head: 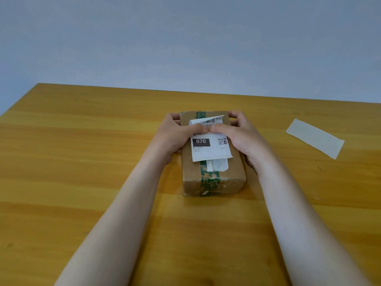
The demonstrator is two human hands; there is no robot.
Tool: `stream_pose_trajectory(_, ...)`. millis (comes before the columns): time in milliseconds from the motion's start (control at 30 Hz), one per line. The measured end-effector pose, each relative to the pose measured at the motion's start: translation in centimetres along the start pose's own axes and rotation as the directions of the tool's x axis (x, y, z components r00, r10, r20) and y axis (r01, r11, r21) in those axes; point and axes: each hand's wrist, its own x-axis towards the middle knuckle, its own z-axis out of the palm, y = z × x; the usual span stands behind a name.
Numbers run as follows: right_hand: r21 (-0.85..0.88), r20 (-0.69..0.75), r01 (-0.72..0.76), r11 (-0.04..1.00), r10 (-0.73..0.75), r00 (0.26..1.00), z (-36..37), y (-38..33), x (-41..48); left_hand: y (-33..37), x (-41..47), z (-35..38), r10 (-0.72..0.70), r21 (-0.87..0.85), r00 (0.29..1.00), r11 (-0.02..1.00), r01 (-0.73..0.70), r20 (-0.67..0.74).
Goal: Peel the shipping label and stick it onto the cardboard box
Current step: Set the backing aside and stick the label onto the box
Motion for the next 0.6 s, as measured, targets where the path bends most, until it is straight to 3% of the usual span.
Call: stream_pose_trajectory(600,-0.123,-0.056,0.006,0.992,-0.013,0.998,0.56,-0.27,-0.29,-0.09,0.01,-0.01,0.03,0.054,0.999,0.998,-0.028,-0.042)
